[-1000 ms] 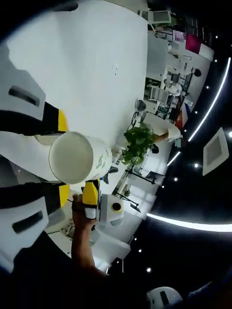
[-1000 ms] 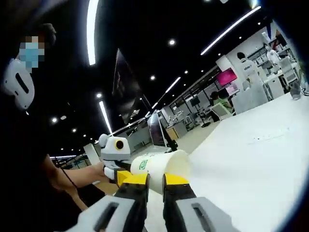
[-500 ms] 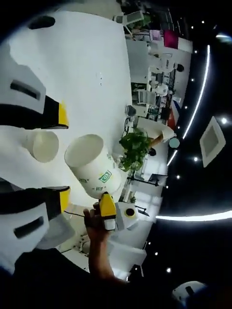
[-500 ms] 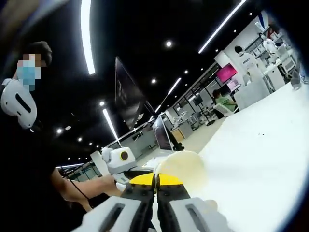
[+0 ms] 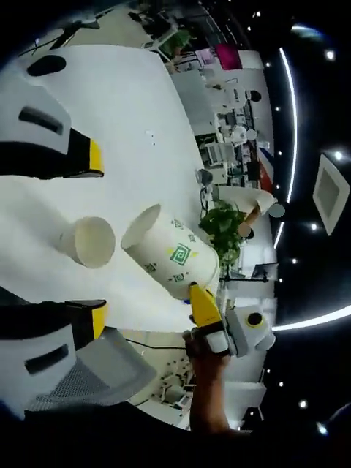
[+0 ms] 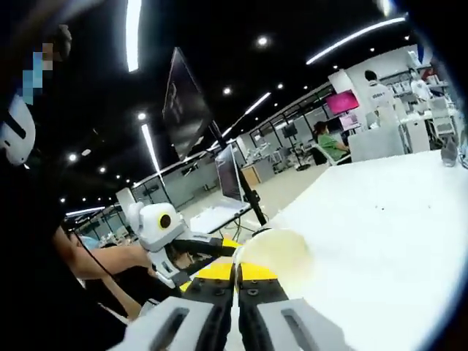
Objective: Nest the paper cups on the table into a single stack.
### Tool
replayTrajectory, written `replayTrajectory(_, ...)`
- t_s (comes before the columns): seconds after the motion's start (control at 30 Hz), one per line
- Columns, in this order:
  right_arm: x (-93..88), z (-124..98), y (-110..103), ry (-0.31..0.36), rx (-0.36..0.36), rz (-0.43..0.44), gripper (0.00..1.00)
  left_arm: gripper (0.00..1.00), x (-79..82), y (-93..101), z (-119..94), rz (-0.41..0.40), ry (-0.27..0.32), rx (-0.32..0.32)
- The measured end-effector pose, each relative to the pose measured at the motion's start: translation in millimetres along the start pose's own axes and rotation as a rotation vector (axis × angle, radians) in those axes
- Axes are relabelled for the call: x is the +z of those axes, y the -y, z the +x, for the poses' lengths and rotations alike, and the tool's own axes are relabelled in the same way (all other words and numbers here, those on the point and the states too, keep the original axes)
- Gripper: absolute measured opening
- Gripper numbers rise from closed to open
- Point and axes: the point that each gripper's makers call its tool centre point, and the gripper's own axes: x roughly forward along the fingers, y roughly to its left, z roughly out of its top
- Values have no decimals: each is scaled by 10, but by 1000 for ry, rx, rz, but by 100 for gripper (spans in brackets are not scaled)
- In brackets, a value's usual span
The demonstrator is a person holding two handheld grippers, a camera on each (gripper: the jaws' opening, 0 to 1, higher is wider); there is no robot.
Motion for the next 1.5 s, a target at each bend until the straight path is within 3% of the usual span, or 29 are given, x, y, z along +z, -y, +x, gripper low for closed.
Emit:
replayTrajectory(0.33, -237, 62, 74, -239, -62, -189, 0, 75, -184, 23, -39, 24, -16, 56)
replayTrajectory(0.53, -332, 79, 105, -308, -70, -243, 0, 81, -216, -10, -65, 20, 7, 89)
replayTrajectory(0.8, -479, 96, 146, -388, -73, -289, 0, 87, -297, 42, -44, 10, -3, 79)
replayTrajectory(1.33, -891, 298, 258, -577, -47, -439, 0, 87, -400, 52, -58, 16, -34, 86)
replayTrajectory(1.5, -970, 384, 272, -597, -37, -445, 0, 86, -387, 59, -87, 22, -33, 85)
